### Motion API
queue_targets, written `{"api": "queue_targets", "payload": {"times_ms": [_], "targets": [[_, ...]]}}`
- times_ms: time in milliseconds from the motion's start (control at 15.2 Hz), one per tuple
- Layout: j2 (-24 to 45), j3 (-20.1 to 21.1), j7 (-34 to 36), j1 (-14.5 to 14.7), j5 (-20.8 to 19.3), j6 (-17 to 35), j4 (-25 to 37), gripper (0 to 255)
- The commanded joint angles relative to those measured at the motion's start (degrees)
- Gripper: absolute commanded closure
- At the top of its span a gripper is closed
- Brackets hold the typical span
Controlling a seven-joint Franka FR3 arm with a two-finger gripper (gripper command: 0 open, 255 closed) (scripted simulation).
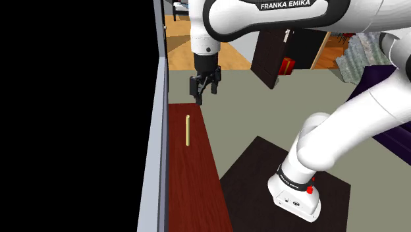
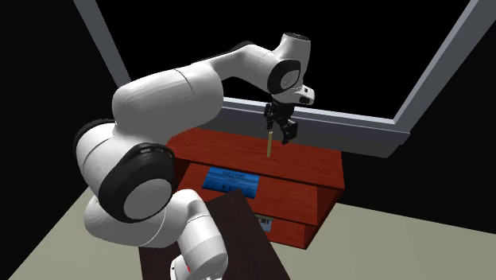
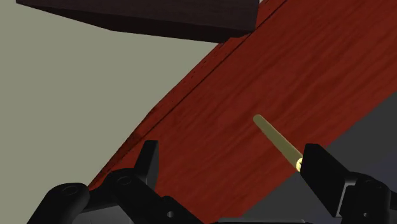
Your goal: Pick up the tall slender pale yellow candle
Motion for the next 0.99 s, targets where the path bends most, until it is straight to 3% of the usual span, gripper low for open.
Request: {"api": "queue_targets", "payload": {"times_ms": [0, 330, 924], "targets": [[3.7, 1.5, 1.3, 0.6, 0.7, 1.0, 1.6, 0], [12.1, 4.7, 4.3, 2.1, 1.6, 2.1, 6.5, 0], [12.8, 5.1, 4.1, 2.2, 1.6, 7.9, 1.4, 0]]}}
